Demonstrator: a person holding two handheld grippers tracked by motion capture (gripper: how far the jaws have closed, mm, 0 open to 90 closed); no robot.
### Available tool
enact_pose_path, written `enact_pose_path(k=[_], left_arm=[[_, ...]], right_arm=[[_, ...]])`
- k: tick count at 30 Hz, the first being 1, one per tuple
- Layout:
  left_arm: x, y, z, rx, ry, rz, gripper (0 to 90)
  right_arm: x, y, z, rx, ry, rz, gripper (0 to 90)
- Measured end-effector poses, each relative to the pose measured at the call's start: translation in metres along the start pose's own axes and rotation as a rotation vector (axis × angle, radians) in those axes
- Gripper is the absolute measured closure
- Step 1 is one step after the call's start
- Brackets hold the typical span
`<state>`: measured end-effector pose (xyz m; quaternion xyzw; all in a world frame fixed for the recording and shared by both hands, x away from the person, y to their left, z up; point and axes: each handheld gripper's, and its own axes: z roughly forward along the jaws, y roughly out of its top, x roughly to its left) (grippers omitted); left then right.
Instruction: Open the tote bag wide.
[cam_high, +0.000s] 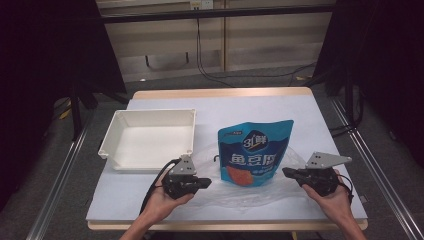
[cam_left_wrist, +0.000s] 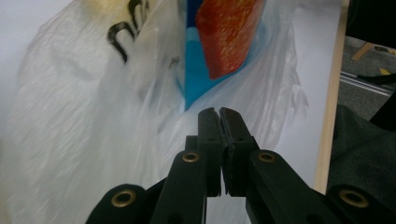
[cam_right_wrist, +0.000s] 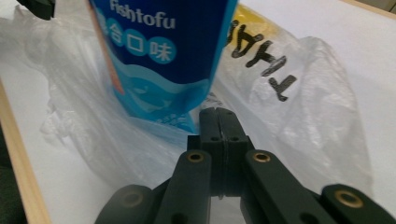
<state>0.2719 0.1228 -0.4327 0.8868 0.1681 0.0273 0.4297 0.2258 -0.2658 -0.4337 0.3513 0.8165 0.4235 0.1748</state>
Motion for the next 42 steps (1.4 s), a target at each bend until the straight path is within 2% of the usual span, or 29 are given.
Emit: enact_pose_path(k=[3, 7, 8, 10, 12, 14, 16, 18, 19, 20, 21, 23, 24, 26, 27, 29, 30, 33, 35, 39, 41, 42], left_arm=[[-0.004, 0.007, 0.008, -0.001, -0.018, 0.010, 87.7], [-0.009, 0.014, 0.023, 0.026, -0.036, 0.016, 87.7], [-0.009, 0.015, 0.027, 0.016, -0.035, 0.018, 87.7], [-0.008, 0.017, 0.037, 0.006, -0.052, -0.011, 89.0], [-0.008, 0.018, 0.047, 0.038, -0.045, 0.013, 89.1], [-0.008, 0.018, 0.056, 0.023, -0.063, 0.009, 89.0], [-0.008, 0.019, 0.061, 0.042, -0.065, 0.024, 88.8], [-0.009, 0.019, 0.064, 0.039, -0.061, 0.013, 88.8], [-0.008, 0.019, 0.065, 0.059, -0.049, 0.023, 88.7], [-0.010, 0.017, 0.066, 0.046, -0.046, 0.014, 88.7], [-0.012, 0.014, 0.066, 0.031, -0.034, 0.042, 88.8], [-0.012, 0.010, 0.067, 0.053, -0.065, 0.028, 87.5], [-0.013, 0.005, 0.071, 0.098, -0.065, 0.041, 87.0], [-0.015, 0.003, 0.074, 0.104, -0.061, 0.041, 86.5], [-0.018, 0.001, 0.075, 0.121, -0.046, 0.052, 86.4], [-0.020, 0.002, 0.076, 0.111, -0.057, 0.060, 86.4], [-0.021, 0.003, 0.075, 0.129, -0.049, 0.064, 86.4], [-0.025, 0.003, 0.076, 0.126, -0.066, 0.072, 86.5], [-0.026, 0.006, 0.076, 0.103, -0.074, 0.081, 86.5], [-0.026, 0.012, 0.075, 0.028, -0.084, 0.057, 86.3], [-0.026, 0.014, 0.074, 0.038, -0.096, 0.064, 86.2], [-0.027, 0.013, 0.075, 0.028, -0.096, 0.052, 86.2]], right_arm=[[0.007, 0.002, 0.001, 0.007, 0.008, -0.016, 90.0], [0.022, 0.006, 0.004, 0.014, 0.038, -0.027, 90.0], [0.022, 0.006, 0.004, 0.014, 0.038, -0.027, 90.0], [0.026, 0.008, 0.006, 0.016, 0.048, -0.021, 90.0], [0.030, 0.010, 0.010, 0.018, 0.044, -0.021, 90.0], [0.036, 0.011, 0.018, 0.038, 0.055, -0.035, 90.0], [0.038, 0.010, 0.021, 0.043, 0.064, -0.038, 90.0], [0.040, 0.009, 0.028, 0.063, 0.071, -0.046, 90.0], [0.041, 0.007, 0.031, 0.073, 0.076, -0.042, 90.0], [0.042, 0.006, 0.034, 0.084, 0.076, -0.042, 90.0], [0.042, 0.004, 0.037, 0.096, 0.075, -0.047, 90.0], [0.041, -0.002, 0.043, 0.122, 0.068, -0.040, 90.0], [0.041, -0.004, 0.044, 0.135, 0.062, -0.044, 90.0], [0.040, -0.006, 0.046, 0.142, 0.059, -0.048, 90.0], [0.039, -0.009, 0.048, 0.155, 0.061, -0.039, 90.0], [0.039, -0.010, 0.049, 0.159, 0.063, -0.037, 90.0], [0.041, -0.012, 0.049, 0.172, 0.063, -0.037, 90.0], [0.044, -0.016, 0.051, 0.205, 0.066, -0.057, 90.0], [0.044, -0.017, 0.050, 0.202, 0.099, -0.046, 90.0], [0.049, -0.021, 0.045, 0.206, 0.116, -0.046, 90.0], [0.052, -0.023, 0.042, 0.205, 0.128, -0.055, 90.0], [0.052, -0.024, 0.040, 0.209, 0.134, -0.051, 90.0]])
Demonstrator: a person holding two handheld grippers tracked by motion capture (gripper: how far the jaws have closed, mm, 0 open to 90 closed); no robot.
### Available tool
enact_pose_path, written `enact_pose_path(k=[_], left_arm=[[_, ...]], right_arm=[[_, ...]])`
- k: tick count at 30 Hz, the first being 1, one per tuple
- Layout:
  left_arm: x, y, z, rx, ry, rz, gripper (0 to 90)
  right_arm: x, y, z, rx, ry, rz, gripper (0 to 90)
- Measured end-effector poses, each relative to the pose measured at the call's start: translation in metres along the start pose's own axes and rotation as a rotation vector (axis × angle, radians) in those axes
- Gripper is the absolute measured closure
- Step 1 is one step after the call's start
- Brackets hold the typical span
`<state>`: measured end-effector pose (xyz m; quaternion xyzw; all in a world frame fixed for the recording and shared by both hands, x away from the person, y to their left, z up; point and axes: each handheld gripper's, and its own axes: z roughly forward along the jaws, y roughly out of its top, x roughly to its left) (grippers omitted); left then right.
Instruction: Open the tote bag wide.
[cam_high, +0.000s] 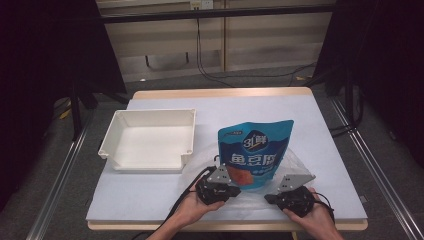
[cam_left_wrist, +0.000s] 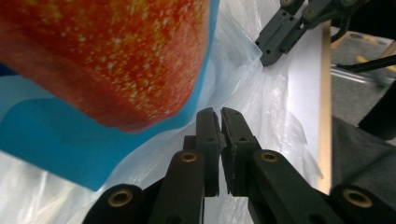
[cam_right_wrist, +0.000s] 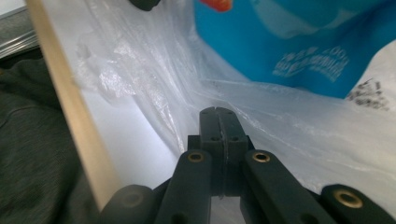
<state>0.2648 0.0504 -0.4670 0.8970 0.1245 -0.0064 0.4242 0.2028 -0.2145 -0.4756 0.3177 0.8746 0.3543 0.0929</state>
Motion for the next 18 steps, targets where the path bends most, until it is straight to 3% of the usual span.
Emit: enact_pose_path(k=[3, 4, 6, 7, 9, 11, 12, 18], left_arm=[[0.000, 0.000, 0.003, 0.008, 0.009, 0.015, 85.6], [-0.001, -0.001, 0.005, 0.031, 0.023, 0.002, 85.5], [-0.001, -0.004, 0.012, 0.070, 0.038, 0.012, 85.7], [-0.002, -0.006, 0.014, 0.052, 0.022, 0.009, 85.8], [-0.002, -0.006, 0.013, 0.055, 0.015, 0.015, 86.0], [-0.004, -0.006, 0.011, 0.087, 0.039, 0.029, 87.7], [-0.007, -0.007, 0.012, 0.068, 0.031, 0.039, 88.9], [-0.012, -0.008, 0.009, 0.086, 0.024, 0.041, 90.0]], right_arm=[[0.003, -0.003, -0.003, 0.001, 0.000, -0.007, 90.0], [0.003, -0.003, -0.003, 0.002, -0.003, -0.012, 90.0], [0.004, -0.001, -0.002, 0.001, -0.003, -0.020, 90.0], [0.004, -0.001, -0.002, 0.005, -0.017, -0.022, 90.0], [0.005, 0.001, -0.003, -0.008, -0.016, -0.022, 90.0], [0.005, 0.004, -0.006, -0.033, -0.014, -0.012, 90.0], [0.005, 0.006, -0.007, -0.047, -0.014, -0.013, 90.0], [0.008, 0.015, -0.012, -0.115, -0.012, 0.002, 90.0]])
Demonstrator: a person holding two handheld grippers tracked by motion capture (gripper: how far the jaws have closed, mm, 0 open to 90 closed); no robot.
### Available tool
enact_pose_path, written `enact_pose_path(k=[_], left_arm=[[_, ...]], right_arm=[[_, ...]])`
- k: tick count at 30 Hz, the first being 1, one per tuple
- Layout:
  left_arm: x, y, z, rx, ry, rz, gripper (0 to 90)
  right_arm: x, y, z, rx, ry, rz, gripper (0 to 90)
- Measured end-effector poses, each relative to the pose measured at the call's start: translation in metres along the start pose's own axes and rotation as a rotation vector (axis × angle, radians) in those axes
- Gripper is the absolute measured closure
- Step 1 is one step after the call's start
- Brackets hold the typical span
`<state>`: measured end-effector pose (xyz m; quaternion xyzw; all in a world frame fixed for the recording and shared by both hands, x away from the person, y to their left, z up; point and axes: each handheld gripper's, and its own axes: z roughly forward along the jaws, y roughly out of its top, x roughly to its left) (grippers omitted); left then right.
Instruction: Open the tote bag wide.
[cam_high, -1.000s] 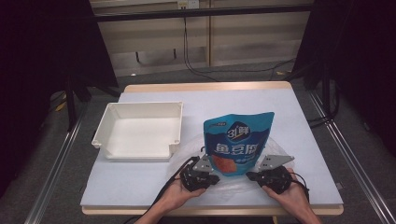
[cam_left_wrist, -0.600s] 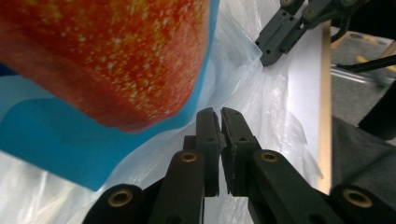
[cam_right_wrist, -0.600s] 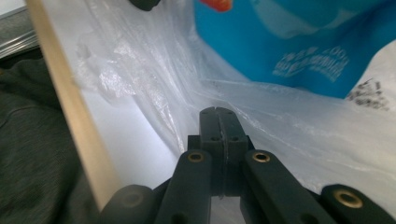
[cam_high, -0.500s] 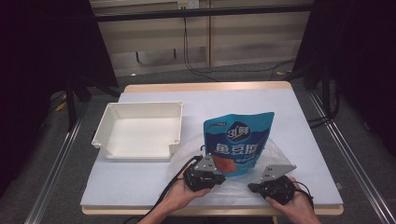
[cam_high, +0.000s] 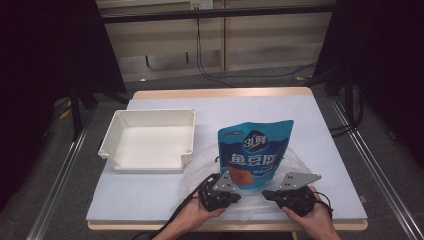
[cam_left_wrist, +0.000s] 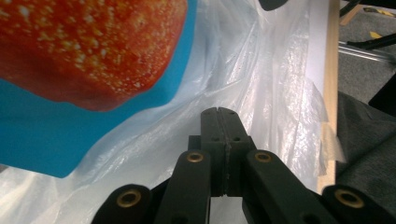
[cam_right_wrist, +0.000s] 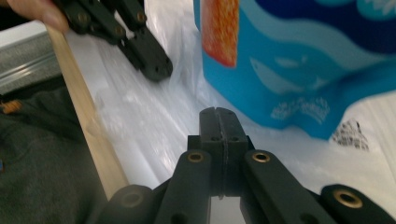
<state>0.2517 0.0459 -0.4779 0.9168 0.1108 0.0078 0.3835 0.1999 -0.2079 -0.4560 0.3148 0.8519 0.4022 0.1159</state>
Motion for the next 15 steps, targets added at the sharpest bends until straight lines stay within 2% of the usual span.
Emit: enact_pose_path(k=[4, 7, 8, 10, 11, 15], left_arm=[[0.001, 0.000, 0.000, 0.006, -0.007, -0.002, 90.0], [0.002, 0.002, -0.003, 0.037, -0.016, 0.010, 90.0], [0.002, 0.001, -0.001, 0.008, -0.030, 0.006, 90.0], [0.002, 0.001, -0.001, 0.012, -0.030, 0.003, 90.0], [0.002, 0.001, -0.004, -0.014, -0.028, -0.006, 90.0], [0.006, 0.004, -0.010, -0.041, -0.029, -0.006, 90.0]], right_arm=[[0.002, 0.008, 0.009, -0.016, 0.012, 0.003, 90.0], [0.003, 0.013, 0.020, -0.014, 0.008, -0.004, 90.0], [0.001, 0.012, 0.027, 0.003, 0.003, -0.005, 90.0], [0.000, 0.010, 0.029, 0.010, -0.007, -0.004, 90.0], [-0.002, 0.007, 0.034, 0.035, -0.013, 0.006, 90.0], [-0.004, 0.004, 0.037, 0.056, -0.014, 0.005, 90.0]])
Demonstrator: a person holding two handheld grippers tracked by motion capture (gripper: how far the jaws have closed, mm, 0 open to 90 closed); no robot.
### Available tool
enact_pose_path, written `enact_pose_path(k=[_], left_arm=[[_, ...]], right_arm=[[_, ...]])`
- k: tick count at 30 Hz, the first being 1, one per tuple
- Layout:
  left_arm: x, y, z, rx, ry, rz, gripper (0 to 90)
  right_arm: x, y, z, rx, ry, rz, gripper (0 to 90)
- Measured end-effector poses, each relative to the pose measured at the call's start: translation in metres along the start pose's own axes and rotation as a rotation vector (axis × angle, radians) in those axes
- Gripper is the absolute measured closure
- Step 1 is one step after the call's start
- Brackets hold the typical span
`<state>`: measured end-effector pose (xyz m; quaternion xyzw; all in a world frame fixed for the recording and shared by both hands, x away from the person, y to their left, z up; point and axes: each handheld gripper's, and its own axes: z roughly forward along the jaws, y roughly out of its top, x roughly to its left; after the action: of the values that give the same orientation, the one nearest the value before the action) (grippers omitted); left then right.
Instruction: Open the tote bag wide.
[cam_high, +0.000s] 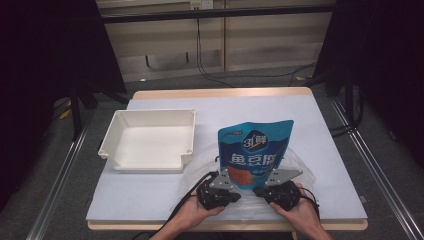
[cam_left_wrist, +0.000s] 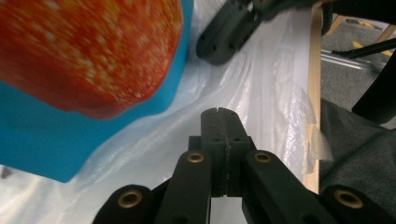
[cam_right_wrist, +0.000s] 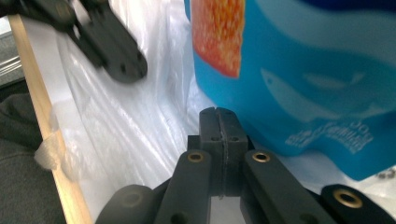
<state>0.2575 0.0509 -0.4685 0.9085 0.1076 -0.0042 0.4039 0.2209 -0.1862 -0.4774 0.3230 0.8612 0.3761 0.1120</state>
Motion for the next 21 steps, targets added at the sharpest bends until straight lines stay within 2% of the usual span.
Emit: enact_pose_path(k=[2, 4, 5, 6, 9, 10, 11, 12, 14, 15, 18, 19, 21], left_arm=[[0.003, 0.002, -0.003, -0.025, 0.002, -0.021, 90.0], [0.006, 0.004, -0.004, -0.041, 0.026, -0.018, 90.0], [0.007, 0.005, -0.003, -0.055, 0.032, -0.033, 90.0], [0.007, 0.006, -0.001, -0.043, 0.038, -0.020, 90.0], [0.001, 0.005, 0.011, -0.053, 0.044, -0.007, 89.4], [-0.001, 0.005, 0.015, -0.013, 0.055, 0.016, 89.4], [-0.001, 0.005, 0.019, -0.004, 0.054, 0.023, 88.7], [-0.001, 0.004, 0.020, -0.013, 0.051, 0.012, 88.3], [0.000, 0.003, 0.019, 0.005, 0.063, 0.013, 87.4], [0.000, 0.002, 0.019, -0.001, 0.061, 0.004, 86.8], [0.001, 0.001, 0.020, -0.006, 0.050, 0.002, 85.5], [0.000, 0.002, 0.019, 0.011, 0.055, 0.001, 85.5], [-0.001, 0.002, 0.020, 0.001, 0.056, 0.007, 85.5]], right_arm=[[0.000, -0.001, 0.000, 0.011, 0.000, -0.005, 90.0], [0.001, -0.001, 0.002, 0.013, 0.005, -0.008, 90.0], [0.002, -0.001, 0.002, 0.015, 0.010, -0.004, 90.0], [0.002, -0.001, 0.002, 0.014, 0.014, -0.005, 90.0], [0.005, -0.002, 0.001, 0.013, 0.022, -0.017, 90.0], [0.006, -0.002, 0.001, 0.013, 0.021, -0.020, 90.0], [0.007, -0.003, 0.001, 0.014, 0.023, -0.022, 90.0], [0.008, -0.003, 0.001, 0.015, 0.023, -0.026, 90.0], [0.008, -0.003, 0.000, 0.017, 0.018, -0.030, 90.0], [0.009, -0.003, 0.000, 0.017, 0.016, -0.034, 90.0], [0.011, -0.005, -0.002, 0.018, 0.024, -0.038, 90.0], [0.011, -0.006, -0.003, 0.017, 0.031, -0.042, 90.0], [0.013, -0.009, -0.006, 0.016, 0.027, -0.048, 90.0]])
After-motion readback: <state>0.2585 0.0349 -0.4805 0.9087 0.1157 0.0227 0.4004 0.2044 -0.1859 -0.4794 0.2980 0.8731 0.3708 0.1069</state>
